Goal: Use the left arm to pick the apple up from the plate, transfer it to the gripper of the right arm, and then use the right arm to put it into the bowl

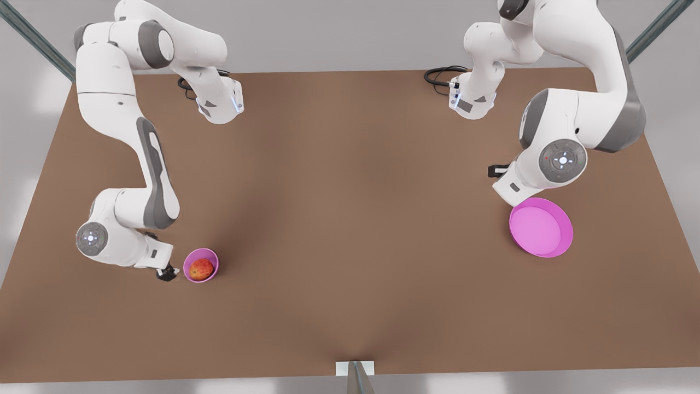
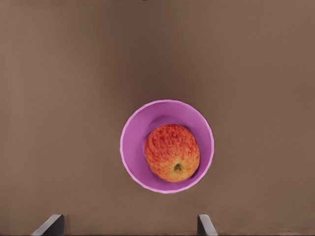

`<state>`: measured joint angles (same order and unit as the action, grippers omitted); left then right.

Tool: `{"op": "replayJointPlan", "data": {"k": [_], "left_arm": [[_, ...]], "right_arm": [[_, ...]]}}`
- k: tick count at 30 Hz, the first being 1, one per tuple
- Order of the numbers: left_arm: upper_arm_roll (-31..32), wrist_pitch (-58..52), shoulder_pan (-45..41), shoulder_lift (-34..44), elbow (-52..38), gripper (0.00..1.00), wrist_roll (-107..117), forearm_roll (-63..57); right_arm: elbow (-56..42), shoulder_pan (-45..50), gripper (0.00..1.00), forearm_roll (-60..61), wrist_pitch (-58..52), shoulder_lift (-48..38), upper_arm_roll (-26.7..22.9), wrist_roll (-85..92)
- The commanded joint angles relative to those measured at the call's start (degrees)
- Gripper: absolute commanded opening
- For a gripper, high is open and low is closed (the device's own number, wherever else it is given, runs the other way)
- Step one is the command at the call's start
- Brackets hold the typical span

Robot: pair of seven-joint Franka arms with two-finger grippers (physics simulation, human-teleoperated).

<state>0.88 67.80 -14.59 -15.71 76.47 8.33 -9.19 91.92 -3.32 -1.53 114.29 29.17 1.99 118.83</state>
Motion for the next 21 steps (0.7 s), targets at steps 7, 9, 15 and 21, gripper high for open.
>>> {"op": "replayJointPlan", "data": {"k": [7,9,15,21], "left_arm": [[-0.1,0.0,-0.1,0.1,-0.2,1.0,-0.3,-0.2],[-0.1,0.1,0.0,0.1,-0.6,1.0,-0.4,-0.2],[-0.1,0.0,0.0,0.1,-0.5,1.0,-0.4,-0.1],[-0.1,0.0,0.1,0.0,-0.5,1.0,-0.4,-0.1]], "right_arm": [[-11.1,6.6,1.0,-3.7,-39.3,-15.6,-1.6,-116.0],[-6.6,8.5,1.0,-2.3,-38.7,-21.5,-2.1,-121.2],[-2.7,10.1,1.0,-0.1,-37.0,-25.1,-5.7,-121.4],[-2.6,9.6,1.0,-0.2,-36.5,-25.0,-5.7,-120.5]]}}
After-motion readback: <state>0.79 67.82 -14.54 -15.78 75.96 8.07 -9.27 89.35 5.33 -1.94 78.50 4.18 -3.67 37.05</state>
